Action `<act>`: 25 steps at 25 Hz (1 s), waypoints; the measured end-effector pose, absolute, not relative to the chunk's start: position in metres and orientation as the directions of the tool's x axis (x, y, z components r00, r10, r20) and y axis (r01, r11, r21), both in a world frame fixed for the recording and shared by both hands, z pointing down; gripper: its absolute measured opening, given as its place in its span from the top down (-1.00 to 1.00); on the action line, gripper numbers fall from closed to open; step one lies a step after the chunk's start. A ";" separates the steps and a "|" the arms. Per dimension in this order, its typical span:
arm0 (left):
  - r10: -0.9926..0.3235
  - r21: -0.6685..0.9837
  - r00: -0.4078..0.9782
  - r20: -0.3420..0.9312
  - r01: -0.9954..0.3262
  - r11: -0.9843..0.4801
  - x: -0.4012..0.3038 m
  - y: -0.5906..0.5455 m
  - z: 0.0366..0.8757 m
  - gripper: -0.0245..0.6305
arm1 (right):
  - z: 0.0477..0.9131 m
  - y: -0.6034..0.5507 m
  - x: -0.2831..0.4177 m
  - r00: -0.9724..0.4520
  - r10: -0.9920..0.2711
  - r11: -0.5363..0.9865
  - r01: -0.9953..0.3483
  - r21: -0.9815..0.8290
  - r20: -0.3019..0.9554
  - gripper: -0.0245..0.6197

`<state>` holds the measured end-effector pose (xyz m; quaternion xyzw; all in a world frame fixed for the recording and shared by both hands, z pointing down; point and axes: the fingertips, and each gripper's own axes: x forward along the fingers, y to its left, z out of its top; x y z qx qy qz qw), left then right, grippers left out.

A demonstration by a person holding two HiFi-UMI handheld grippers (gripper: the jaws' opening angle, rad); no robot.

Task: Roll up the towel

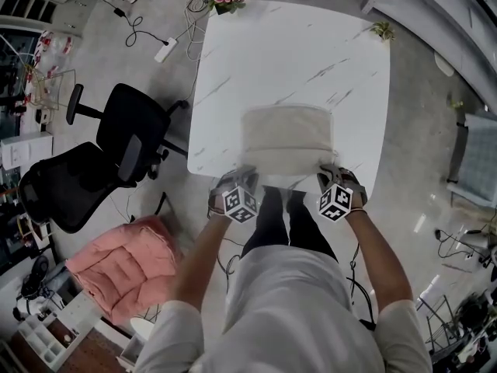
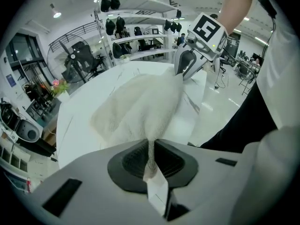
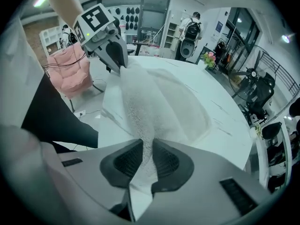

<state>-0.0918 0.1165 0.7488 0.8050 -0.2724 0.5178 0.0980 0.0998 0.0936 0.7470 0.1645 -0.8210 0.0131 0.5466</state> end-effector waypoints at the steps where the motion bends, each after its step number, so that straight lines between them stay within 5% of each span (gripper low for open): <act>1: -0.326 -0.116 0.319 0.890 -0.532 -0.839 -0.092 0.122 0.748 0.75 | 0.746 0.098 0.100 -0.353 -0.245 0.947 -0.285 0.145 0.903 0.70; 18: -0.061 0.125 0.405 0.912 -0.417 -0.900 -0.089 0.164 0.731 0.75 | 0.729 0.139 0.102 -0.353 0.024 0.958 -0.259 -0.123 0.935 0.68; 25: 0.009 0.181 0.405 0.914 -0.388 -0.904 -0.092 0.128 0.723 0.75 | 0.723 0.096 0.097 -0.359 0.035 0.946 -0.289 -0.147 0.932 0.67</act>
